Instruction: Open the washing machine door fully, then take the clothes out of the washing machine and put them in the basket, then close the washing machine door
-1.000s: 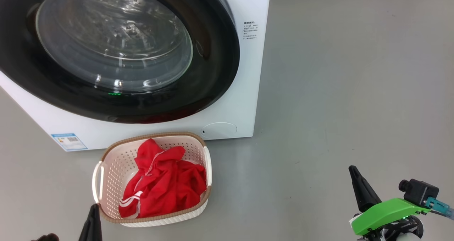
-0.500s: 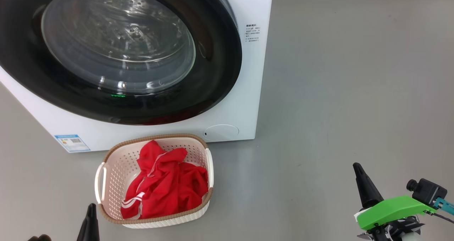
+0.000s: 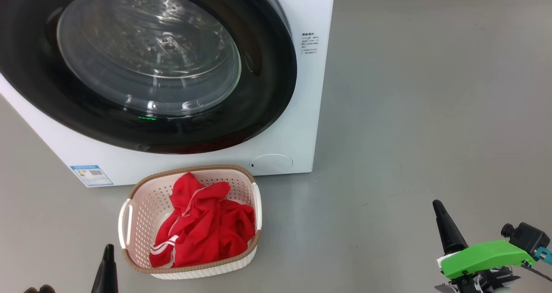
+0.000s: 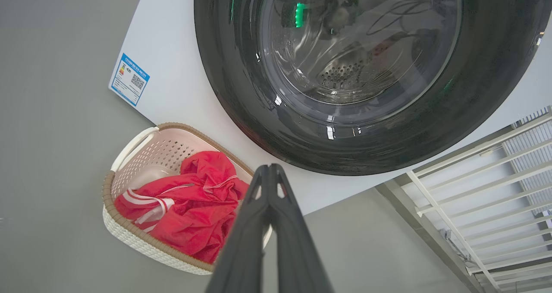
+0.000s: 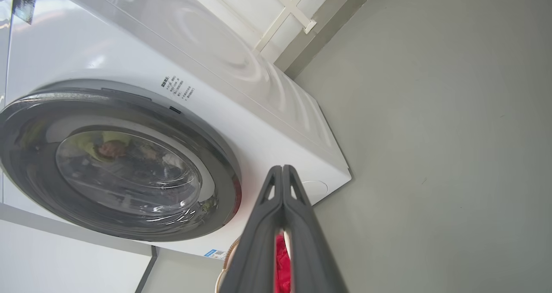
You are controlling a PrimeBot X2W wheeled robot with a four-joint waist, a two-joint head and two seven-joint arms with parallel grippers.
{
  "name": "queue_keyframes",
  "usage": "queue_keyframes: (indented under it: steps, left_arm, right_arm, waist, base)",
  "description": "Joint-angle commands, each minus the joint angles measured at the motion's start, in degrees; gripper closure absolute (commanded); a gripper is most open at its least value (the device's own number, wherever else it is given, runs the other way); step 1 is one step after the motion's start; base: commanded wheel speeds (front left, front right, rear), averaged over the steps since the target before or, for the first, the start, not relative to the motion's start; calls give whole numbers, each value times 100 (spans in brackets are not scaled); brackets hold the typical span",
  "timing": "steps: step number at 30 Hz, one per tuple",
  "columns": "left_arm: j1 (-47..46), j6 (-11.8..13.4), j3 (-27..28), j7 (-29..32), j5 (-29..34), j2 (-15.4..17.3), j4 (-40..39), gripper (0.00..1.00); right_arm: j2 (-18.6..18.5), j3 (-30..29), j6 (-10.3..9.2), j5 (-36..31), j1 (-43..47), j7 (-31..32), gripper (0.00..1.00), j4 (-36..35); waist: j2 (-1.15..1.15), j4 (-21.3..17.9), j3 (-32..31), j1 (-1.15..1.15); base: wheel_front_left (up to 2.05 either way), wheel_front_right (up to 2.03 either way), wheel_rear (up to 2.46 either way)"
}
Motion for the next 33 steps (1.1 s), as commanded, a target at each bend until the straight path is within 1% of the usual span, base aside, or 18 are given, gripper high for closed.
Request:
queue_keyframes:
  steps: [1,33]
  left_arm:
    - [-236,-10,125,24,-154,63,-159,100]
    - [-401,-14,304,537,-2031,26,-212,100]
  right_arm:
    - [-9,-4,-4,152,-48,47,100,-189]
    - [209,-360,-8,1806,75,574,100,-518]
  waist:
    - [0,5,-7,0]
    - [0,100,-155,0]
  base:
    - [0,0,0]
    - [0,0,0]
